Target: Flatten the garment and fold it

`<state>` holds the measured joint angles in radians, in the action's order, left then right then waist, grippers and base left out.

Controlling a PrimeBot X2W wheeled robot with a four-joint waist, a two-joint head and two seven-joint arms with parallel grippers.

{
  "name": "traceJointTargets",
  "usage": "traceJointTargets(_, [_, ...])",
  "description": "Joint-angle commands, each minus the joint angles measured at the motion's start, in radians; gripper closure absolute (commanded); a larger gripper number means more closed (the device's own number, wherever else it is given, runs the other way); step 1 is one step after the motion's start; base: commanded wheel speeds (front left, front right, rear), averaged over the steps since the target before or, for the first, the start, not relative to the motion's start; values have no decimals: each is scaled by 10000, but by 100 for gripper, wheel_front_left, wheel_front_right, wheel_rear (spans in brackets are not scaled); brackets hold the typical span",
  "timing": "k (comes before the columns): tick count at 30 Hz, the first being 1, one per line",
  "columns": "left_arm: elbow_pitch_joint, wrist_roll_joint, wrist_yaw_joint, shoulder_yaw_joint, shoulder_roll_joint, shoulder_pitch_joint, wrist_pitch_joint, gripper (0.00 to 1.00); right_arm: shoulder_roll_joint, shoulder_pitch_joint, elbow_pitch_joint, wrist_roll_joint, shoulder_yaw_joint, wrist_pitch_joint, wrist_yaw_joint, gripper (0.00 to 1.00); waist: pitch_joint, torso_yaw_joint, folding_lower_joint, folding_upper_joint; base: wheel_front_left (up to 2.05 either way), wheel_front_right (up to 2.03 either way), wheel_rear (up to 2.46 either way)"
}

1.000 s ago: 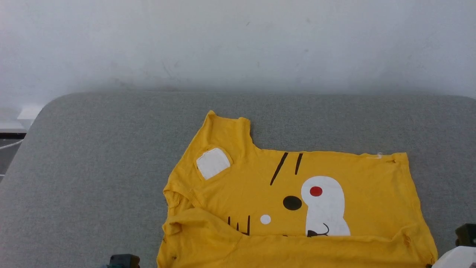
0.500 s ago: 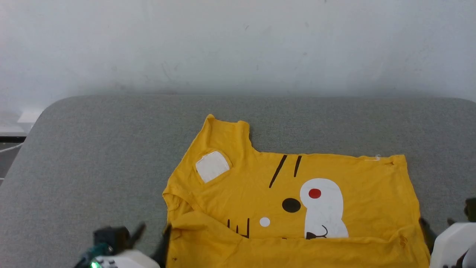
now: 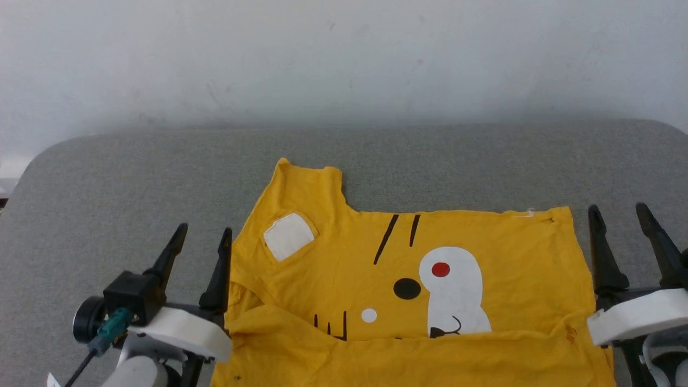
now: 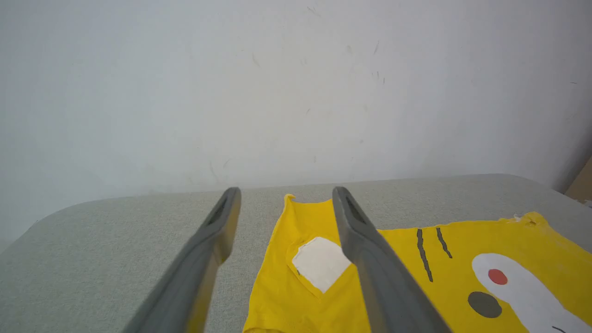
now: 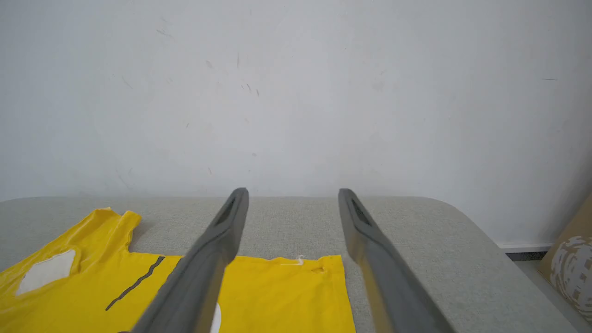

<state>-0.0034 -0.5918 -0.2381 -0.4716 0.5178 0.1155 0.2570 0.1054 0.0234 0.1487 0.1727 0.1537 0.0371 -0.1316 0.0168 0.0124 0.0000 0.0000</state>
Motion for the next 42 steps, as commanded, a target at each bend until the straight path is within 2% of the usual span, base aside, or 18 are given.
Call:
traceJointTargets(1, [11,105,90,40,1,269,42,0,-57,-213,99,-106,-84,-162,9,0,373,-292,0,0,0,0,0])
traceJointTargets(3, [112,246,253,-13,140,701,-88,0,18,-301,144,-550,-344,-338,9,0,714,-490,0,0,0,0,0])
traceJointTargets(6, [224,538,490,-172,524,1644,-865,0,-42,-577,221,-780,-563,-566,9,0,1361,-851,0,0,0,0,0])
traceJointTargets(14, [685,751,1660,-649,1804,4555,-4617,0,-402,-1046,156,-695,-879,-1013,9,0,2950,-2009,0,0,0,0,0])
traceJointTargets(18, [1199,102,2483,-794,2048,5697,-6526,0,-493,-1273,-185,-554,-1062,-1226,9,0,3520,-2494,0,0,0,0,0])
traceJointTargets(22, [1981,-421,2916,-874,2266,6648,-8261,0,-529,-1293,-724,-490,-1354,-1245,9,0,3958,-2904,0,0,0,0,0])
traceJointTargets(27, [2920,-967,2975,-831,2292,7571,-9898,0,-545,-1239,-1171,-261,-1318,-1474,9,0,4382,-3225,0,0,0,0,0])
traceJointTargets(30, [3390,-1253,2735,-785,2253,7914,-10818,0,-548,-1263,-1426,-217,-1355,-1349,9,0,4571,-3340,0,0,0,0,0])
traceJointTargets(37, [4120,-876,2317,-982,2499,8492,-11724,0,-550,-1509,-1664,-101,-1361,-1490,9,0,4837,-3445,0,0,0,0,0])
traceJointTargets(38, [4226,-910,2294,-1015,2542,8472,-11934,11,-550,-1540,-1687,-102,-1359,-1502,9,0,4838,-3443,0,0,0,0,0])
traceJointTargets(39, [4309,-1009,2292,-1033,2570,8426,-12180,91,-550,-1562,-1701,-108,-1356,-1509,9,0,4832,-3434,0,0,0,0,0])
traceJointTargets(40, [4349,-1136,2278,-1034,2582,8370,-12422,100,-550,-1582,-1717,-120,-1342,-1514,9,0,4826,-3414,0,0,0,0,0])
traceJointTargets(42, [4319,-1376,2217,-930,2567,8301,-12591,100,-550,-1614,-1747,-150,-1306,-1531,9,0,4827,-3357,0,0,0,0,0])
